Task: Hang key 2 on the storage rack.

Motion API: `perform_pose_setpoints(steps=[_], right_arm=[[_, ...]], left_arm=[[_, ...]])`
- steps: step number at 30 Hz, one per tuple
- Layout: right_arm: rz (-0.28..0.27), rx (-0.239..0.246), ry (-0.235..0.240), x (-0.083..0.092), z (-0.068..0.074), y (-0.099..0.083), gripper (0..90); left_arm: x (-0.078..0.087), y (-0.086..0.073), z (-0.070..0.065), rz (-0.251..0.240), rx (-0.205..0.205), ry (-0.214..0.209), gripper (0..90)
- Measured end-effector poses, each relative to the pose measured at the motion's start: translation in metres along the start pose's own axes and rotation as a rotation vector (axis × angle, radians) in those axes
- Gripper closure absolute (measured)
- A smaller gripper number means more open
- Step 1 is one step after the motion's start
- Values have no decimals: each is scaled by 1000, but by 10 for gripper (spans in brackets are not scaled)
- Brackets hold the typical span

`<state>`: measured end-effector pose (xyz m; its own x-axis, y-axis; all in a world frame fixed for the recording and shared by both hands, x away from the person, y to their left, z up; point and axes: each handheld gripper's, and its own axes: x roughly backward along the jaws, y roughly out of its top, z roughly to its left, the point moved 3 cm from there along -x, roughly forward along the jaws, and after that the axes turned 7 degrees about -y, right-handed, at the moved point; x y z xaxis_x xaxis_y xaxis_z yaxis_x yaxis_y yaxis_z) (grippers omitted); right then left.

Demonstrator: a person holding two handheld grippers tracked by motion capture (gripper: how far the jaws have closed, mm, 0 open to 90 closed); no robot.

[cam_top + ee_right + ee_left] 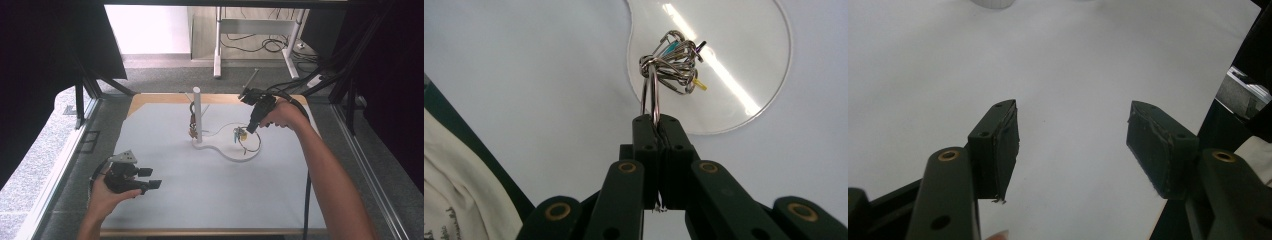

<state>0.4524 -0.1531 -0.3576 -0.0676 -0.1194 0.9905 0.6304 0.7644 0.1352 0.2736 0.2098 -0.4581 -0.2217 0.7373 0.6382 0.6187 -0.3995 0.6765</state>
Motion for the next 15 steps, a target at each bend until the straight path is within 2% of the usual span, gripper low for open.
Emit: perform_pose_setpoints(steps=[15], right_arm=[[-33,-25,-21,0,-11,32,878]], left_arm=[[-1,0,3,3,0,-12,381]])
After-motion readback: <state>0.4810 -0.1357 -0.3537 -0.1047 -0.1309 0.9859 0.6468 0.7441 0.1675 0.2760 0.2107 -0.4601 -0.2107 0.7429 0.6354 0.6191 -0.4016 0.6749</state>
